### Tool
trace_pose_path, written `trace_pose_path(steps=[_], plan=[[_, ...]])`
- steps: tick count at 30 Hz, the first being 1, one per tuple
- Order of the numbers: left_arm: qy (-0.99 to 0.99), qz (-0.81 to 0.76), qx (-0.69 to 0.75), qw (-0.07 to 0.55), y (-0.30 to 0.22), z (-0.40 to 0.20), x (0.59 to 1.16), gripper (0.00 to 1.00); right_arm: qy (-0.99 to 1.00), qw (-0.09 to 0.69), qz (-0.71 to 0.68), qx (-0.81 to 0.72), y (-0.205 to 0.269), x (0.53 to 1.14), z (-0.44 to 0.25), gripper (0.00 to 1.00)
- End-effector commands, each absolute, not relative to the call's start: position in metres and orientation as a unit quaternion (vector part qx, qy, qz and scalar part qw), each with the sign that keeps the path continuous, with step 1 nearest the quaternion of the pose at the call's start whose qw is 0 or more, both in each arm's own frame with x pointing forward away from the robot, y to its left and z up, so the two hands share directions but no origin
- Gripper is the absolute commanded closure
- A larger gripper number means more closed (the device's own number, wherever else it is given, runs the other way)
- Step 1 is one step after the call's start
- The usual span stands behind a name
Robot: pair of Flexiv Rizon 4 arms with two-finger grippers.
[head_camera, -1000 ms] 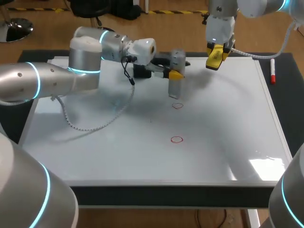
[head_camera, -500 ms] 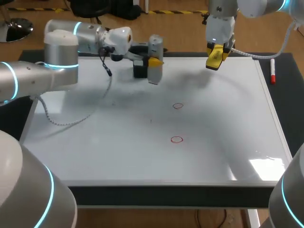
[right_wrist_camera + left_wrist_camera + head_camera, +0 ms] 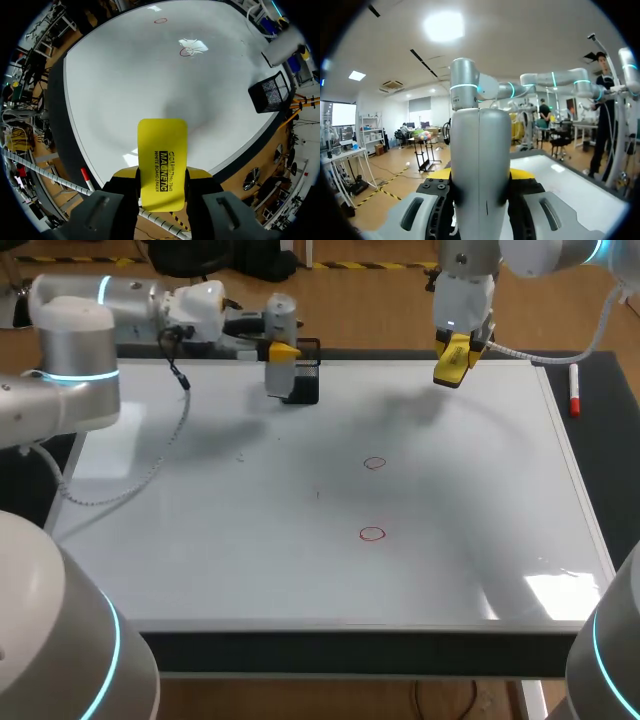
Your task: Pick up the inspection probe, press it on each red-marked spot on the whiteboard one by one, put down the probe, pick up the eraser, and wipe off all the red marks.
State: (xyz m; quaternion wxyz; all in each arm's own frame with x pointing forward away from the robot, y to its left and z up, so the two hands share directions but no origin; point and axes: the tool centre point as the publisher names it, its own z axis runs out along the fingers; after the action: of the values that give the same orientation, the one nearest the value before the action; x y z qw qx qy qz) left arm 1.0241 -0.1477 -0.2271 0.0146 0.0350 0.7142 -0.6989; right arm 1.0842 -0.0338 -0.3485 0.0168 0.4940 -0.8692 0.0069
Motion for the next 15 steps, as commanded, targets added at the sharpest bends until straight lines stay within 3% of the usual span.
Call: trace_pose_path(steps=[1, 15], plan=[[0.714, -0.698, -0.006, 0.057, -0.132, -0.221, 1.022, 1.0, -0.869, 0.018, 0.008, 0.495, -0.034, 1.084, -0.347, 1.0], [0.712, -0.693, -0.065, 0.094, -0.086, -0.234, 1.047, 1.0, -0.869, 0.018, 0.008, 0.495, -0.034, 1.084, -0.347, 1.0]])
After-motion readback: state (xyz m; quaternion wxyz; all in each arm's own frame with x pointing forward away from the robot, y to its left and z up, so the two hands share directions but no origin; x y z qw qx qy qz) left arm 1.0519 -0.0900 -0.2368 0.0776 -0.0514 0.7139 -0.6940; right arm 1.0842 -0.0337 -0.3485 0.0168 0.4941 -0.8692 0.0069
